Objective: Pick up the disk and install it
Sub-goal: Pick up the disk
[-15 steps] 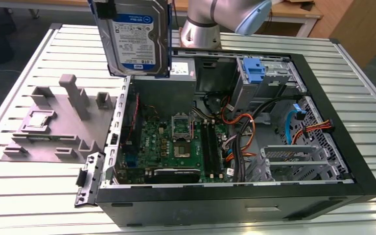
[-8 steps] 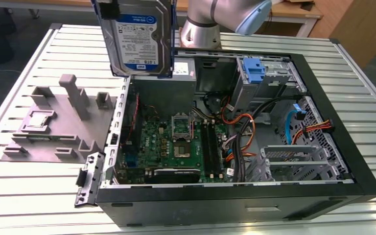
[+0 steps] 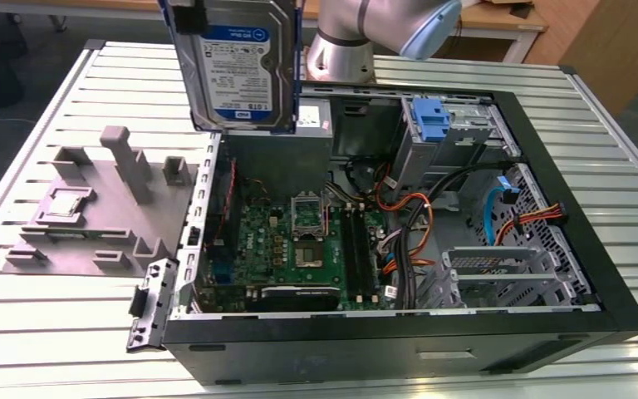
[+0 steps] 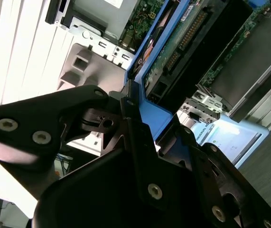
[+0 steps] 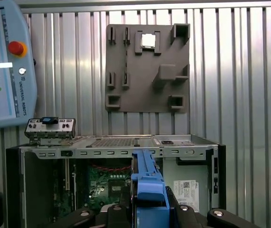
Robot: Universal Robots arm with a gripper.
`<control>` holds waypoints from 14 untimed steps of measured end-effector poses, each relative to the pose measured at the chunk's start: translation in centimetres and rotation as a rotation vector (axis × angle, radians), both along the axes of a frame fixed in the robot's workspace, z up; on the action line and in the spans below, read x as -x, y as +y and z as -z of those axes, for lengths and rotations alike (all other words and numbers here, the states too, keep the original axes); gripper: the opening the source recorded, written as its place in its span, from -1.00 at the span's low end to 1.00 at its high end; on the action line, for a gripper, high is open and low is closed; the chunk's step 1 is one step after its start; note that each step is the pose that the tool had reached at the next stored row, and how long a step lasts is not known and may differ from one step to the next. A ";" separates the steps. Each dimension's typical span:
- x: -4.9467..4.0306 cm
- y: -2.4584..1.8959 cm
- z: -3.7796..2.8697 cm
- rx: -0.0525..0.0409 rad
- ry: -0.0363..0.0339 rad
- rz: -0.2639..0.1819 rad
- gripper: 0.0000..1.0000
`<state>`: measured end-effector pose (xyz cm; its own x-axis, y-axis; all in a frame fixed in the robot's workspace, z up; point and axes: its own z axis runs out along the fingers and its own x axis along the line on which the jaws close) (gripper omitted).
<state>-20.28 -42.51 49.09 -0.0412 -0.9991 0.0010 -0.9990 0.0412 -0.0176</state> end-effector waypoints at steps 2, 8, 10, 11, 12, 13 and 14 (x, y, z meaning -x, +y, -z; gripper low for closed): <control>-0.04 -0.12 0.00 0.0000 -0.0001 0.000 -0.27; -0.38 -0.31 0.01 0.0000 0.0000 0.000 -0.27; -0.53 -0.37 0.01 0.0000 0.0000 0.000 -0.27; -0.62 -0.39 0.01 0.0001 0.0000 0.000 -0.27; -0.70 -0.42 0.01 0.0000 0.0000 0.000 -0.27; -0.78 -0.44 0.01 0.0000 0.0000 0.000 -0.27; -0.85 -0.47 0.01 0.0000 0.0000 0.000 -0.27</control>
